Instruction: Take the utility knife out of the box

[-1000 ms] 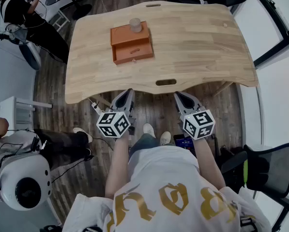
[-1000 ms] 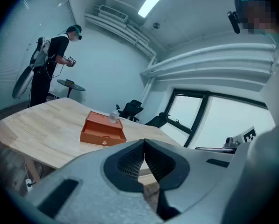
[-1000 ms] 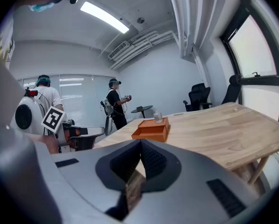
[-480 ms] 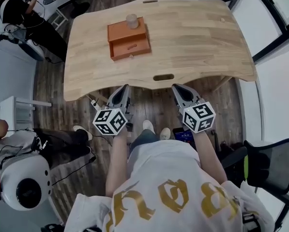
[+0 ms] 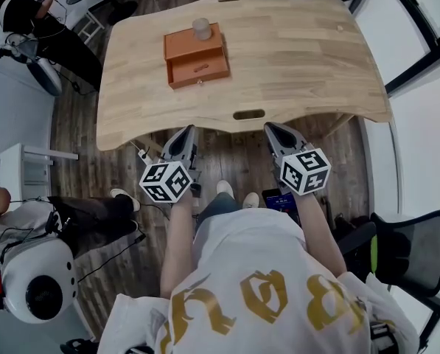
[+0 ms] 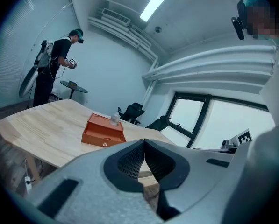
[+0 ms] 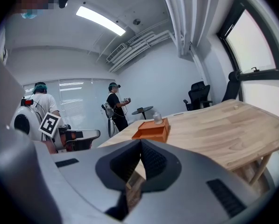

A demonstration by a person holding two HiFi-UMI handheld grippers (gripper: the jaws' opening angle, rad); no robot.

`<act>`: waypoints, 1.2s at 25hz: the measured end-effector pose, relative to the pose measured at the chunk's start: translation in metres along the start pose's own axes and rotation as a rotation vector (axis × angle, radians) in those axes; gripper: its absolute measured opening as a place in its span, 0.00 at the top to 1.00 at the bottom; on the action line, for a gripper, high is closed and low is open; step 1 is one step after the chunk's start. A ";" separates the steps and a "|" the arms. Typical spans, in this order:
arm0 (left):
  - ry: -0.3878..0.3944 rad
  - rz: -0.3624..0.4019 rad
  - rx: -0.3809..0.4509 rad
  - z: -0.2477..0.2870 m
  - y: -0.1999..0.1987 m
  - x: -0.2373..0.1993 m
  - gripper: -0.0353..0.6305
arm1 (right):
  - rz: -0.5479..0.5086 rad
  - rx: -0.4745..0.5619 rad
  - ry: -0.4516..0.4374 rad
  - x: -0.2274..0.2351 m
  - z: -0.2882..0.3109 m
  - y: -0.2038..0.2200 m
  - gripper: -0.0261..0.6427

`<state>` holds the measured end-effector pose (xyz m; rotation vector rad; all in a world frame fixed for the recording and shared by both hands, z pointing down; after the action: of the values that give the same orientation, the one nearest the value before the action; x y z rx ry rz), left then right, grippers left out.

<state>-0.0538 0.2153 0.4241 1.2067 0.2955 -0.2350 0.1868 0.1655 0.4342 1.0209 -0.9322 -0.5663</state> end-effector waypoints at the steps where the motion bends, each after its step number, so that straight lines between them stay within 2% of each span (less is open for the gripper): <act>1: 0.000 0.005 0.001 -0.001 0.000 0.002 0.93 | 0.001 0.000 0.000 0.000 -0.003 0.000 0.94; 6: 0.001 0.010 0.001 -0.002 0.000 0.005 0.93 | 0.008 -0.012 -0.007 -0.002 -0.002 0.005 0.94; 15: -0.024 0.014 -0.015 0.019 -0.009 -0.017 0.93 | 0.032 -0.053 -0.018 0.009 0.031 0.005 0.94; 19: -0.017 0.020 -0.013 0.047 -0.019 -0.032 0.93 | 0.030 -0.067 -0.018 0.019 0.060 0.000 0.94; 24: 0.001 0.073 -0.024 0.098 -0.040 -0.052 0.93 | 0.024 -0.089 -0.007 0.046 0.107 -0.017 0.94; 30: 0.025 0.095 -0.025 0.148 -0.060 -0.072 0.93 | 0.022 -0.091 -0.006 0.069 0.157 -0.034 0.94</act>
<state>-0.1267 0.0575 0.4445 1.1964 0.2615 -0.1331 0.0869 0.0240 0.4628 0.9269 -0.9133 -0.5884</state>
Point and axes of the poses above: the fingertips, and each gripper's own axes: z forward along the fingers, x to its right, y out of its underside, the point moved 5 cm from there along -z, backward along the fingers, and after that the axes turned 12 degrees about -y, right-handed, at the moved point
